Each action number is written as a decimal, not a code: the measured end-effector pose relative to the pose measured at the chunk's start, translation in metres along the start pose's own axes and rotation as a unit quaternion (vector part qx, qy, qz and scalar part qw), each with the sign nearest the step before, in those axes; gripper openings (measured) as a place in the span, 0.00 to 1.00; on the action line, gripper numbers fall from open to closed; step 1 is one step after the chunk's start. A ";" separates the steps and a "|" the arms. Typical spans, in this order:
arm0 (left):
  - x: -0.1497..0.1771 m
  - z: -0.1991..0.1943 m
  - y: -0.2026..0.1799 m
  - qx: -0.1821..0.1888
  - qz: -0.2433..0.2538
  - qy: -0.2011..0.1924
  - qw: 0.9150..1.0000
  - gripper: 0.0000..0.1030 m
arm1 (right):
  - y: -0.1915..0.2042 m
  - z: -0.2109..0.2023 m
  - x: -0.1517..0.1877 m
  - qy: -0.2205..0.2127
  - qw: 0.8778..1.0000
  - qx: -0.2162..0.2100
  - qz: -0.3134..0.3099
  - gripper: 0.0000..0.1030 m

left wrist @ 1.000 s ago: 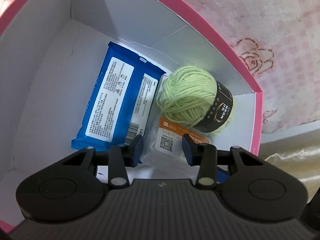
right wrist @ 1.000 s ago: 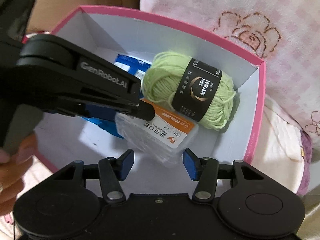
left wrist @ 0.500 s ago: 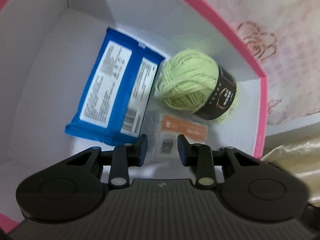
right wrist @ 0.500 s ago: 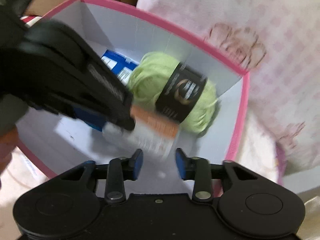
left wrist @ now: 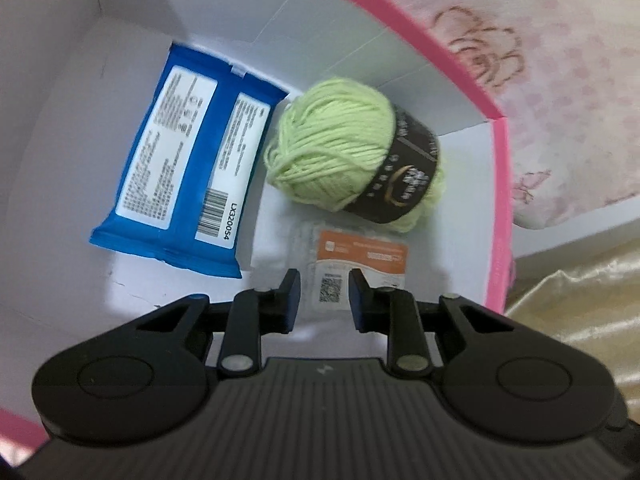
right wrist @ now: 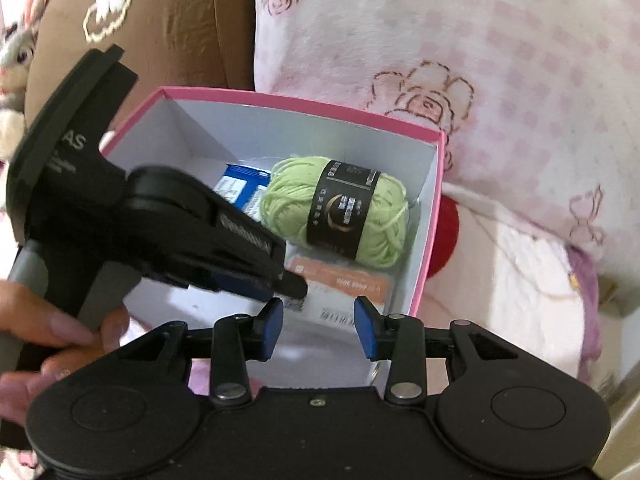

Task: Organize objects
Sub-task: 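Withdraw the left tool up out of the pink box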

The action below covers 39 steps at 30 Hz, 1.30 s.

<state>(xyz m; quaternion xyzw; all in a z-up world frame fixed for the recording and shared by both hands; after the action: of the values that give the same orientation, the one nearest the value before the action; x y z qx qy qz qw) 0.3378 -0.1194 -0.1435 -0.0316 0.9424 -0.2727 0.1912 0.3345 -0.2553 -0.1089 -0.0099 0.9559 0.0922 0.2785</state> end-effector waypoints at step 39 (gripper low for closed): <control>0.125 -0.236 0.027 -0.102 0.254 -0.001 0.962 0.71 | 0.098 -0.176 0.112 -0.044 0.997 -0.052 -0.031 0.88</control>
<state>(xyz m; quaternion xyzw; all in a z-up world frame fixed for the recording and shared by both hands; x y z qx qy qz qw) 0.1342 0.0019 -0.0172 0.1893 0.9420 -0.1179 0.2507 0.1391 -0.1874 -0.0061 -0.0503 0.9360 0.1331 0.3220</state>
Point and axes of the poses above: each gripper's, at about its wrist camera, not at the fingertips, and z roughly the way its jaws point, y to its left, x to its underside, the point moved 7 cm from there along z, roughly the way its jaws point, and after that the axes turned 15 degrees about z, right-handed, at the moved point
